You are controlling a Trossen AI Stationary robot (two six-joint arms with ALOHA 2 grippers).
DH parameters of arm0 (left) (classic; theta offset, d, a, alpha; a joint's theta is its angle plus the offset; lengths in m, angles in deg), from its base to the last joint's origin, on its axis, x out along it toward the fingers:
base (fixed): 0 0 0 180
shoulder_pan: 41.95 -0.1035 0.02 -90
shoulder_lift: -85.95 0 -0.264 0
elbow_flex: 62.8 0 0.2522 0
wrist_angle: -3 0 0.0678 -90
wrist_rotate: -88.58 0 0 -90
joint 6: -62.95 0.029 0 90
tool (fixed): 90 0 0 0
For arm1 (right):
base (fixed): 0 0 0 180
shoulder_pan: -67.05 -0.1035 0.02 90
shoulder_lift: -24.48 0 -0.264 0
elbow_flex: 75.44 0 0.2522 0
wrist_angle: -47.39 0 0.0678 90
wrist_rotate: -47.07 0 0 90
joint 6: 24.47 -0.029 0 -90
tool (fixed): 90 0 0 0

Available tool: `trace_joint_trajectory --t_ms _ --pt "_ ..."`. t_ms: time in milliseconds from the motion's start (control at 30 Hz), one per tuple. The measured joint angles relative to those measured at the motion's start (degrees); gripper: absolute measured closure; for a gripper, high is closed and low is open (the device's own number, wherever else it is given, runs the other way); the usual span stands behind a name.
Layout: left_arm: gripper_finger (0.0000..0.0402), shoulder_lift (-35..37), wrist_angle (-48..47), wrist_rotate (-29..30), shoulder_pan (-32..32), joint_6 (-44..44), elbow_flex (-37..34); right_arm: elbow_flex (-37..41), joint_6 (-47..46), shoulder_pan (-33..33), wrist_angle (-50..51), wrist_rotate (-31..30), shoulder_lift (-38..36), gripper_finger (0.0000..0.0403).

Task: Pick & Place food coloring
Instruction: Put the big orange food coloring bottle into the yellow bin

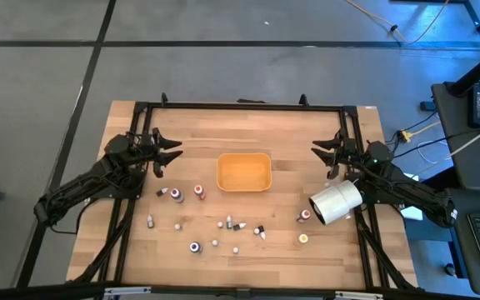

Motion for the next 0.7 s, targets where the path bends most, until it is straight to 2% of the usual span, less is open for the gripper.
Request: trace_joint_trajectory --t_ms 400,700 --pt "0.0225 0.0 -0.1 1.2 0.0 1.4 0.0 0.0 2.0 0.0 0.0 -0.5 0.0 0.0272" --pt "0.0145 0.0 0.0 0.3 0.0 3.6 0.0 0.0 2.0 0.0 0.0 -0.5 0.0 0.0272"
